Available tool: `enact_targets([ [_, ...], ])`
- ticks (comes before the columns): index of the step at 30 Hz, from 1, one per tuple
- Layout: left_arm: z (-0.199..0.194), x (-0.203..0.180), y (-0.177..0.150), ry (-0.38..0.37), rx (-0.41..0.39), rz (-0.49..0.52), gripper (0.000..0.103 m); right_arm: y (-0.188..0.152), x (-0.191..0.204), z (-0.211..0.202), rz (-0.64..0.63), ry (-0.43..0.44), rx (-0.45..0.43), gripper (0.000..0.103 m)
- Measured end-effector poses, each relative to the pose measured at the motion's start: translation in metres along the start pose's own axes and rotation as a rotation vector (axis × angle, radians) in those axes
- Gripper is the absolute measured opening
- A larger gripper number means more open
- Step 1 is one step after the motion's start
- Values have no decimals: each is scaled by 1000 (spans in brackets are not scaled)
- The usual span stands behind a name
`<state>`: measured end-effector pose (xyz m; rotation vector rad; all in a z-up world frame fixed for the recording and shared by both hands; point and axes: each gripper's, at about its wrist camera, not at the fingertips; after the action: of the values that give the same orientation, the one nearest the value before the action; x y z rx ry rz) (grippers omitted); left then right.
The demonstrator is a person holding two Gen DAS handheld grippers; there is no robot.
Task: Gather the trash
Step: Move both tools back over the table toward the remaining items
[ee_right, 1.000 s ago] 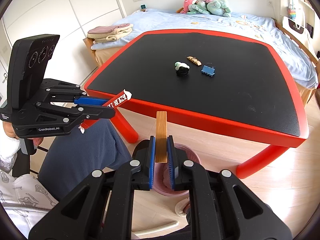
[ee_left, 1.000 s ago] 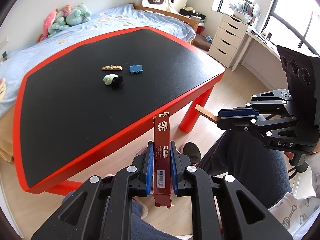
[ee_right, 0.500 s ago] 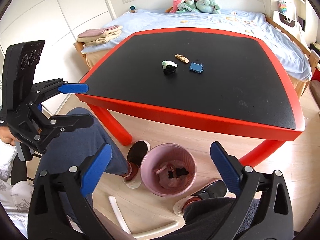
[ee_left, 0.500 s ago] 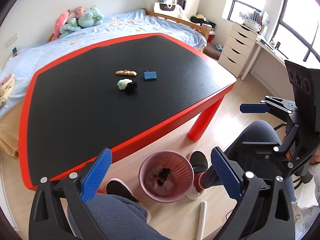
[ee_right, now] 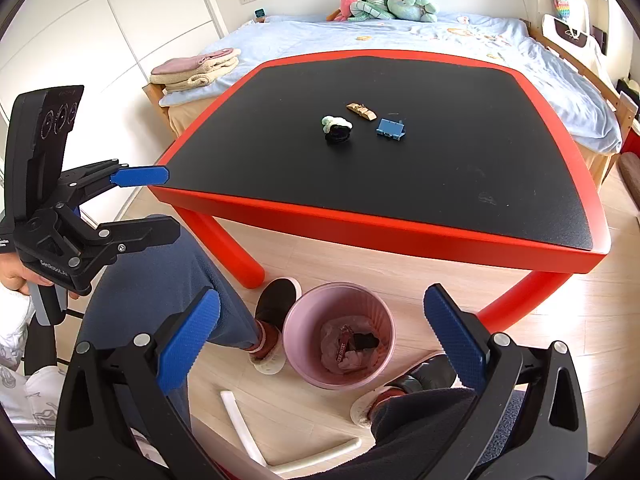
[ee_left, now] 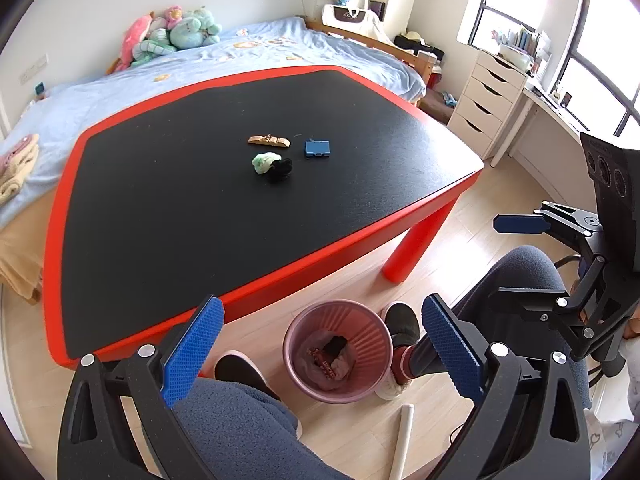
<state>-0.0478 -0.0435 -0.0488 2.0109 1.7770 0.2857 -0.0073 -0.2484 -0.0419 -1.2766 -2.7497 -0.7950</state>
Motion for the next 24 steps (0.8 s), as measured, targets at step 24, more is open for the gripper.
enact_targets([
  [24, 2, 8, 9, 0, 8, -26, 95, 14, -9, -5, 0, -15, -6, 100],
])
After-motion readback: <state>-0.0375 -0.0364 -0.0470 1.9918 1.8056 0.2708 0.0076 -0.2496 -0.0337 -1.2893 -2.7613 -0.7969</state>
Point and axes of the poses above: each gripper's, at about its wrist camera, not at the fingertips, and z roughly the way its jaws point, x to its left, y to its top, and after that the axes turned 9 degrees about x, right-handed
